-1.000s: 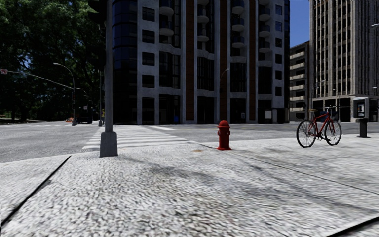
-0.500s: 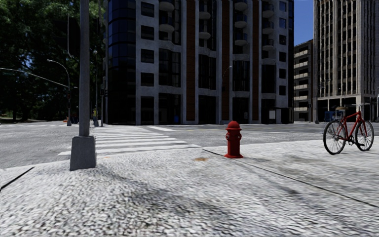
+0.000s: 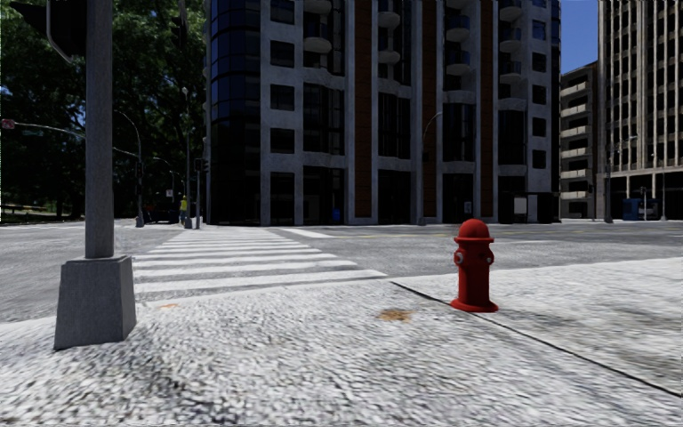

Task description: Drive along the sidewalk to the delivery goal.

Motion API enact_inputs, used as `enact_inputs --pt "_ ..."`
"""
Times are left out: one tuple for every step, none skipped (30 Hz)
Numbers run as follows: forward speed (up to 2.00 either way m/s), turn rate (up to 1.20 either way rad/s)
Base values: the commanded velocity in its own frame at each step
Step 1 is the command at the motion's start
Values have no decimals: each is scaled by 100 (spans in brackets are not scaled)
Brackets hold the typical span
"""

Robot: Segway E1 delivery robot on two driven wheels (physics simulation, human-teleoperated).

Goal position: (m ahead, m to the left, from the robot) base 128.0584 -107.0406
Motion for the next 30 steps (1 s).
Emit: enact_inputs --pt "200 53" --pt "200 54" --pt "200 54" --pt "200 54" --pt "200 54" --pt "200 54" --pt "200 54" --pt "200 54" --pt "200 54" --pt "200 54" --pt "200 54" --pt "200 54" --pt "200 54" --pt "200 54" --pt "200 54" --pt "200 54" --pt "200 54" --pt "200 54" --pt "200 54" --pt "200 46" --pt "200 24" --pt "200 14" --pt "200 14" --pt "200 7" --pt "200 0" --pt "200 0" --pt "200 0" --pt "200 0" --pt "200 0" --pt "200 0"
